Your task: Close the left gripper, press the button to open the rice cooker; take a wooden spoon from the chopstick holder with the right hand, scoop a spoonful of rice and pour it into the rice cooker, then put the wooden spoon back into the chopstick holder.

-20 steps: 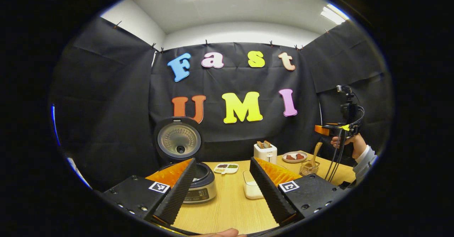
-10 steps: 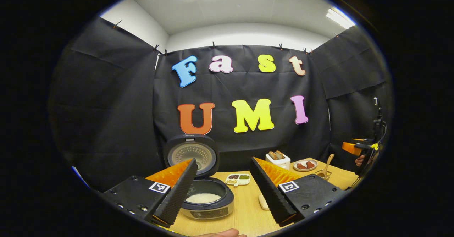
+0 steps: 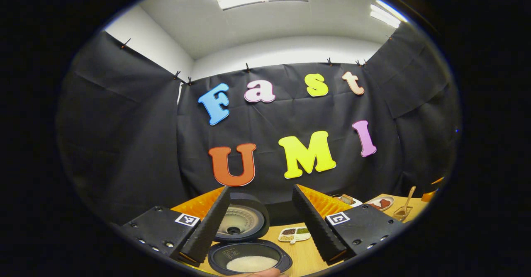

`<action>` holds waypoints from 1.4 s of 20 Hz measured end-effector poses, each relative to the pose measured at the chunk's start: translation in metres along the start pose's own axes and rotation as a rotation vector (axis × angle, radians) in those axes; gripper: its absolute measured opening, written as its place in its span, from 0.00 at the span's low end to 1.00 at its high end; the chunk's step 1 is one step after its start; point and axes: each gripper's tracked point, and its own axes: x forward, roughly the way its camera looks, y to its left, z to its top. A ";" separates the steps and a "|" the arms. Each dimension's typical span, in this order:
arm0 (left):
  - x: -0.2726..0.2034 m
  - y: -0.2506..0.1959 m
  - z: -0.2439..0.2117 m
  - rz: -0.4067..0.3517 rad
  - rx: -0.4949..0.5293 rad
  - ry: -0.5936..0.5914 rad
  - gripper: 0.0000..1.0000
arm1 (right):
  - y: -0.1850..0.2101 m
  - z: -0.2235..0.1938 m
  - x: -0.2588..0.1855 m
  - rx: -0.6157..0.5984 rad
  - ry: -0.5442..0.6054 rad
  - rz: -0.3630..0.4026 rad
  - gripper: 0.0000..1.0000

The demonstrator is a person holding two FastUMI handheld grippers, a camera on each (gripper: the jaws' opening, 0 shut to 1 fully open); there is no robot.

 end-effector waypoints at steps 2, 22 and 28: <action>0.027 0.015 -0.007 0.038 0.015 0.021 0.95 | 0.000 0.003 0.003 0.021 -0.010 0.018 0.94; 0.168 0.108 -0.119 0.189 -0.189 0.402 0.97 | 0.009 0.016 -0.015 0.077 -0.126 0.043 0.94; 0.130 0.093 -0.117 0.174 -0.172 0.419 0.97 | 0.012 0.012 -0.038 0.084 -0.115 0.052 0.93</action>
